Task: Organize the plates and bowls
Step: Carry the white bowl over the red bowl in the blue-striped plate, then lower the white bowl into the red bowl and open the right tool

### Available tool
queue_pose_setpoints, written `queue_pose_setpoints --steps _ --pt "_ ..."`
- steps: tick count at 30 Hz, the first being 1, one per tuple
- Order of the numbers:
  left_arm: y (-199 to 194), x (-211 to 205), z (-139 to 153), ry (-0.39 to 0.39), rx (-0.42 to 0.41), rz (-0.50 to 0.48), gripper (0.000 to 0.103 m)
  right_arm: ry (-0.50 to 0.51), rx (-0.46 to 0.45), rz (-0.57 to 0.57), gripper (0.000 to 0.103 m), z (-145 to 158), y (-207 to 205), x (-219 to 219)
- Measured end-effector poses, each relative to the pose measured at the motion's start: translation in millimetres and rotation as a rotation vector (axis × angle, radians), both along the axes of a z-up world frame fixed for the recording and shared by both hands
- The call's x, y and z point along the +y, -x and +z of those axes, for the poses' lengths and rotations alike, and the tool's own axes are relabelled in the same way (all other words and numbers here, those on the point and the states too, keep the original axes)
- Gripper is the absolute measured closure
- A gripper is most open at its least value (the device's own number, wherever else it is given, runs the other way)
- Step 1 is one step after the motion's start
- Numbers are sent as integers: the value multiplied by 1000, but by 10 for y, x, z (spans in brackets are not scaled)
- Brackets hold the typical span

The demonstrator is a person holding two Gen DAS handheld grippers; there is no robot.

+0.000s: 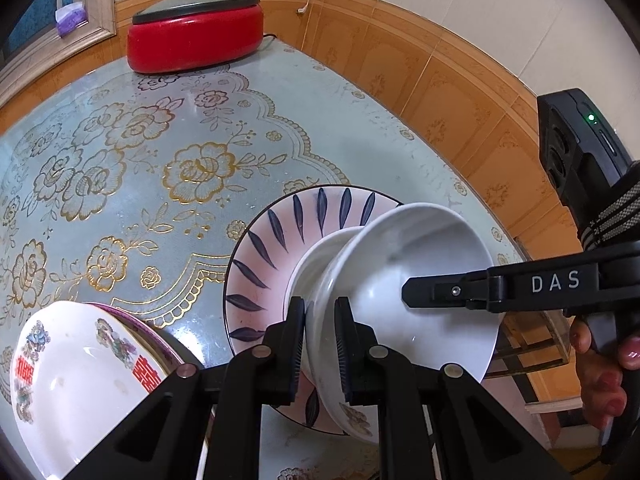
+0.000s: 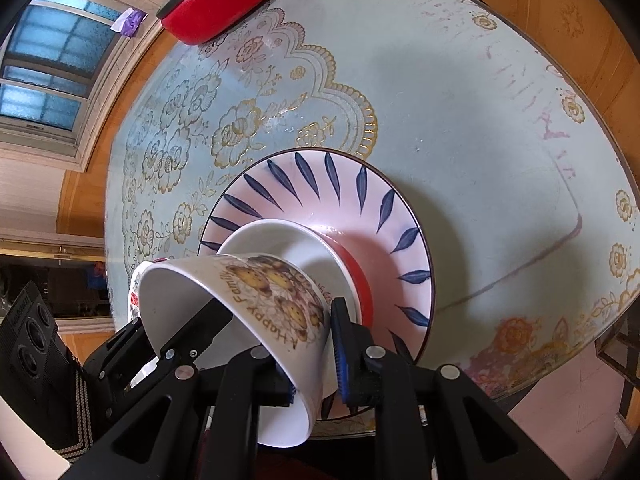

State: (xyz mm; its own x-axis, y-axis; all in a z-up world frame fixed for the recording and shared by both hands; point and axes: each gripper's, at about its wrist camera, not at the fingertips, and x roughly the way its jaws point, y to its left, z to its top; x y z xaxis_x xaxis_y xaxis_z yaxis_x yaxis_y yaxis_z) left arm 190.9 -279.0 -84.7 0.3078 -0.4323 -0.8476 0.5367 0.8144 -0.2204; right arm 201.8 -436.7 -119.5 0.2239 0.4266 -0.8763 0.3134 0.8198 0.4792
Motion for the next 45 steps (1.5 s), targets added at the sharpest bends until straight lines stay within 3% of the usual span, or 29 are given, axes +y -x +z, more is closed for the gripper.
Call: queue_pose_setpoints --steps 15,22,28,31,35,40,45 --pt "-27 -23 -15 19 16 -32 89 0 16 -3 88 11 50 -18" --pt "-74 8 -15 19 11 -32 94 84 16 50 86 66 22 68" --pt "-67 16 -45 17 23 -38 94 88 5 59 86 147 31 28" --pt "-76 31 -45 24 35 -30 92 76 -12 53 86 192 70 6" --pt "-115 79 -17 63 65 -21 81 107 -58 27 86 277 156 -22" --pt "-139 123 27 100 91 -12 78 134 -112 6 84 345 289 -63" --pt "-105 225 157 142 63 -9 65 117 -84 9 81 218 318 -25"
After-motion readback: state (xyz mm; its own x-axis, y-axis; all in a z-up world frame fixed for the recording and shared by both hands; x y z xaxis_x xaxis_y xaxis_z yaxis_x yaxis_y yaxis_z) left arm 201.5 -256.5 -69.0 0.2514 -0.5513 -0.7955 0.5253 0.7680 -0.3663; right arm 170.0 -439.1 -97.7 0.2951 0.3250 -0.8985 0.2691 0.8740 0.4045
